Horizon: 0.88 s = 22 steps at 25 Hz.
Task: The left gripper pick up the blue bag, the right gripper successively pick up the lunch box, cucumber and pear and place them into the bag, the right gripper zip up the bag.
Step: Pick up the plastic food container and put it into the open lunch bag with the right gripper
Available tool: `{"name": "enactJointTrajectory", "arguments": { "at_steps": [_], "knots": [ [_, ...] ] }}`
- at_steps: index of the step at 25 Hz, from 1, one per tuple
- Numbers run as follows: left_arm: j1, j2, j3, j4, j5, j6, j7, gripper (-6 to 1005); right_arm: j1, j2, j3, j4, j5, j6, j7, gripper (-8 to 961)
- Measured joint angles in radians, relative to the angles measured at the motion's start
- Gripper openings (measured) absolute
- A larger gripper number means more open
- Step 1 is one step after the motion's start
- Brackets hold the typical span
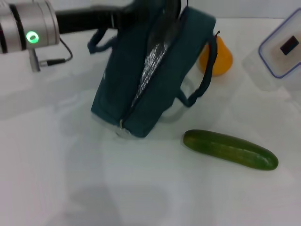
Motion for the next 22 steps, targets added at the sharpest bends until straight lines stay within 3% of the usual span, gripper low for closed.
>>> {"name": "enactJointTrajectory", "arguments": {
  "at_steps": [4,9,16,22],
  "knots": [
    [-0.014,-0.026,-0.001,-0.019,0.108,-0.02,-0.045,45,0.0,-0.001,-0.036,-0.034,-0.001,-0.031,0.0,96],
    [-0.002,-0.052,-0.016,-0.02,0.148,-0.055,-0.038,46,0.001,-0.002,-0.064,-0.077,-0.001,-0.098,0.005,96],
    [0.047,-0.06,-0.093,-0.031,0.149,-0.108,-0.011,45,0.023,-0.003,-0.071,-0.115,-0.001,-0.16,0.016,96],
    [0.051,-0.061,-0.157,-0.087,0.148,-0.109,0.044,44,0.05,-0.011,-0.106,-0.158,-0.001,-0.17,0.09,96]
  ]
}}
